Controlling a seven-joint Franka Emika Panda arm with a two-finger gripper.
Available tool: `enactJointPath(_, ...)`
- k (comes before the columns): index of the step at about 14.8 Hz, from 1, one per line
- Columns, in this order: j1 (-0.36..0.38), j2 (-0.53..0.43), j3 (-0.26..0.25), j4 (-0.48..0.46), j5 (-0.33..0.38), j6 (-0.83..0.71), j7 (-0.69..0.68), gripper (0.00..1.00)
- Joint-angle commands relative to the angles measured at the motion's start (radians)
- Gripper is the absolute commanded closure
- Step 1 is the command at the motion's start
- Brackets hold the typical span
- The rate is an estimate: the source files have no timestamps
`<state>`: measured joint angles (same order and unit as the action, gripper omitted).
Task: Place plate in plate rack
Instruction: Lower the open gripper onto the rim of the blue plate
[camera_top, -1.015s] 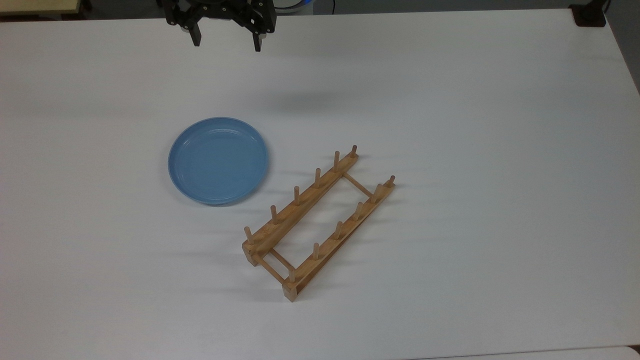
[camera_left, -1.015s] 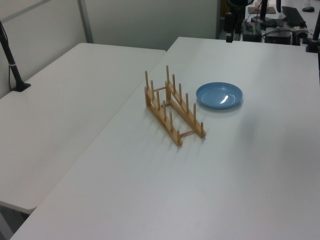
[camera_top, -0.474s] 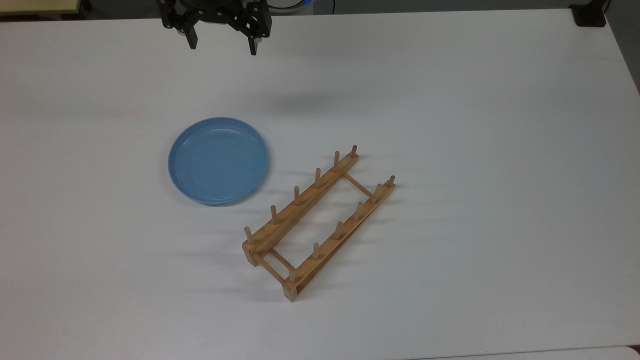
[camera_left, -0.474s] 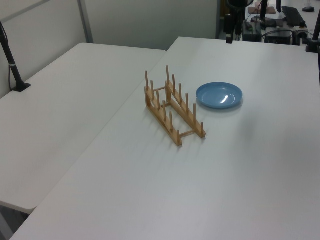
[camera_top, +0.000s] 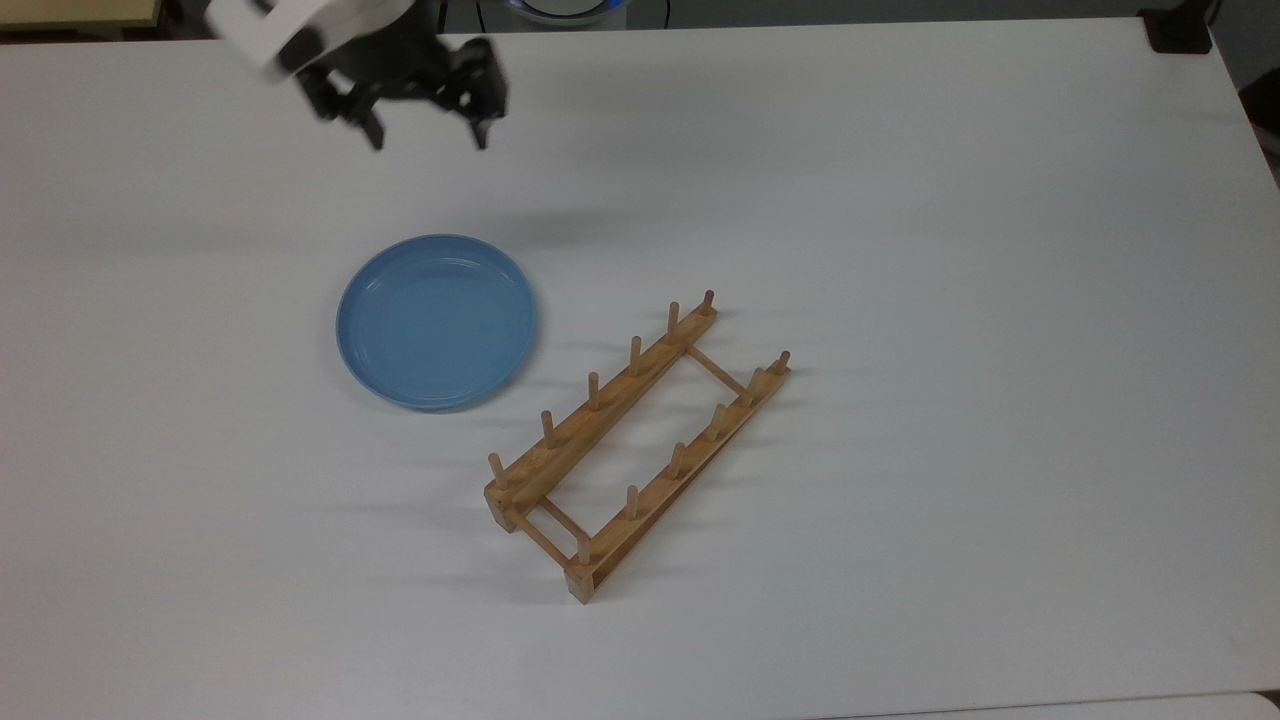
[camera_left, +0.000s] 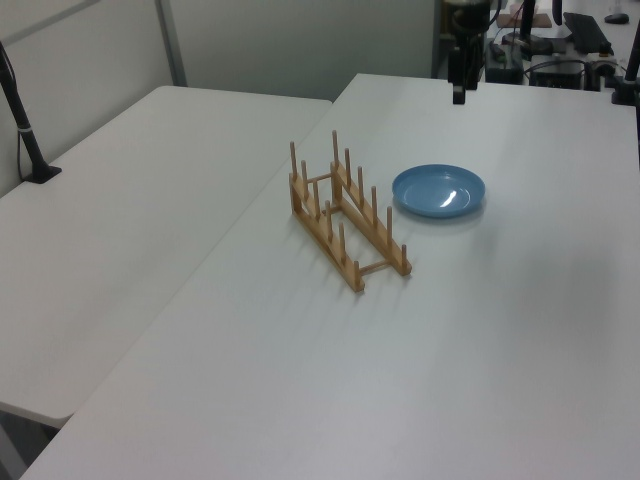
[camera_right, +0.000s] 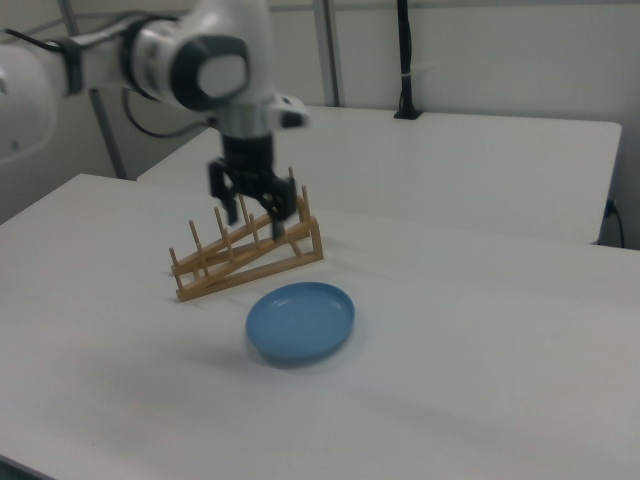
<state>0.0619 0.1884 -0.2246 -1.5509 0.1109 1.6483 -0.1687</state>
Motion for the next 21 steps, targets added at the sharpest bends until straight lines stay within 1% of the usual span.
enactJointPath(1, -0.046, 0.104, -0.094, -0.005, 0.113, 0.122, -0.178, 0.11)
enactJointPath(2, -0.066, 0.132, -0.101, -0.005, 0.128, 0.131, -0.213, 0.11)
enactJointPath(3, -0.076, 0.159, -0.101, -0.002, 0.127, 0.14, -0.242, 0.14)
enactJointPath(4, -0.082, 0.189, -0.105, 0.012, 0.125, 0.157, -0.261, 0.14)
enactJointPath(5, -0.089, 0.213, -0.114, 0.017, 0.125, 0.174, -0.267, 0.16)
enactJointPath(8, -0.103, 0.299, -0.119, 0.015, 0.121, 0.252, -0.298, 0.25)
enactJointPath(9, -0.103, 0.307, -0.117, 0.015, 0.121, 0.264, -0.296, 0.29)
enactJointPath(11, -0.1, 0.319, -0.117, 0.015, 0.124, 0.289, -0.298, 0.4)
enactJointPath(15, -0.099, 0.362, -0.116, 0.014, 0.128, 0.361, -0.288, 0.47)
enactJointPath(18, -0.094, 0.371, -0.113, 0.011, 0.13, 0.37, -0.287, 0.47)
enactJointPath(20, -0.091, 0.379, -0.11, 0.009, 0.13, 0.384, -0.284, 0.52)
enactJointPath(21, -0.089, 0.379, -0.11, 0.009, 0.13, 0.386, -0.284, 0.57)
